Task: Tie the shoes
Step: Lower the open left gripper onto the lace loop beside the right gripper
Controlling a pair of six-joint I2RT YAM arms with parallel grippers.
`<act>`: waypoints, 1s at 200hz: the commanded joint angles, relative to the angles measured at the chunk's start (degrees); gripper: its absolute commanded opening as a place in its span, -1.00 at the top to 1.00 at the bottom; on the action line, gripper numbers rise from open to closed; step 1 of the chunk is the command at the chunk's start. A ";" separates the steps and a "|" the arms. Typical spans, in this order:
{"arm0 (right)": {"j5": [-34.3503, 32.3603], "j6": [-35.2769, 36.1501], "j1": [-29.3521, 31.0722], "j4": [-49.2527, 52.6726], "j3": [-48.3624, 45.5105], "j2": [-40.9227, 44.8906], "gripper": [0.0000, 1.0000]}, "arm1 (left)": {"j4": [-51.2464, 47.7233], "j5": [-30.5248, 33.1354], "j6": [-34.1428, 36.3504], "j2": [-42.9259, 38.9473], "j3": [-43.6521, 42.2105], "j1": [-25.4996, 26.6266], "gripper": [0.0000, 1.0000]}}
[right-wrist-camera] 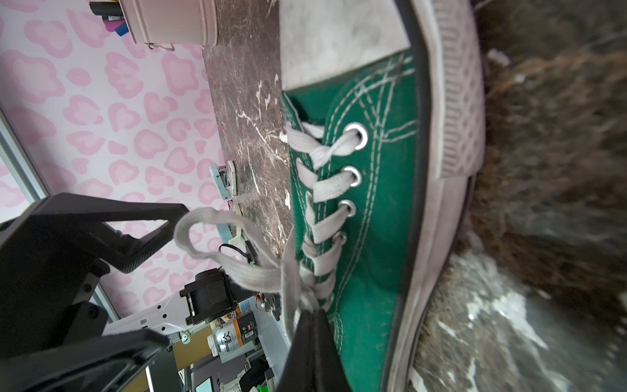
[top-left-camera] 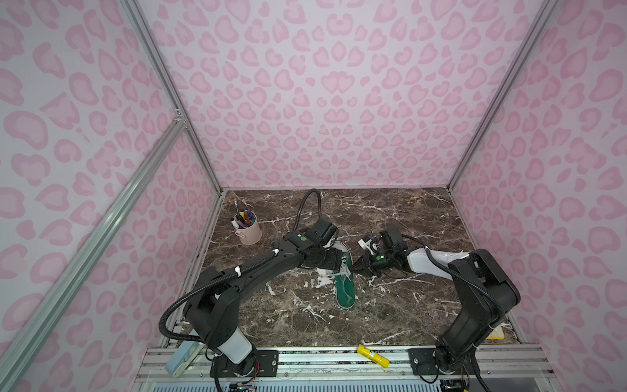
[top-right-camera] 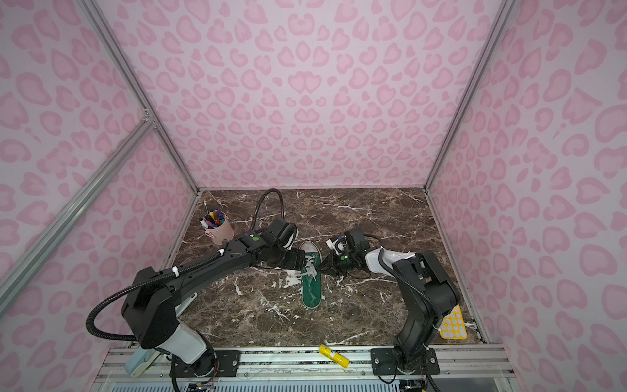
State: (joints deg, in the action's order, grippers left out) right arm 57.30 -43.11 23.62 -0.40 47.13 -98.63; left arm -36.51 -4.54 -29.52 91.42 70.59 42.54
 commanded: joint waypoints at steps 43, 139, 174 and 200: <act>0.65 0.02 0.11 -0.41 0.13 -0.26 1.00 | -1.63 1.76 1.57 -4.36 0.38 0.21 -0.53; 0.80 -0.14 0.17 -0.40 0.29 -0.35 1.00 | 0.72 -14.29 0.03 5.67 2.73 4.91 -0.22; 0.94 -0.13 0.20 -0.47 0.30 -0.30 1.00 | 1.17 -15.18 -1.48 8.81 3.14 5.10 -0.21; 0.98 -0.26 0.14 -0.56 0.07 -0.23 1.00 | 2.20 -14.26 -2.85 9.31 2.33 5.10 -0.17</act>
State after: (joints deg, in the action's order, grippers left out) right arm 57.63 -43.13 23.70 -0.38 47.35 -98.63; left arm -35.77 -18.50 -30.59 100.29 72.95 47.70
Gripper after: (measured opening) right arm 0.049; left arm 0.597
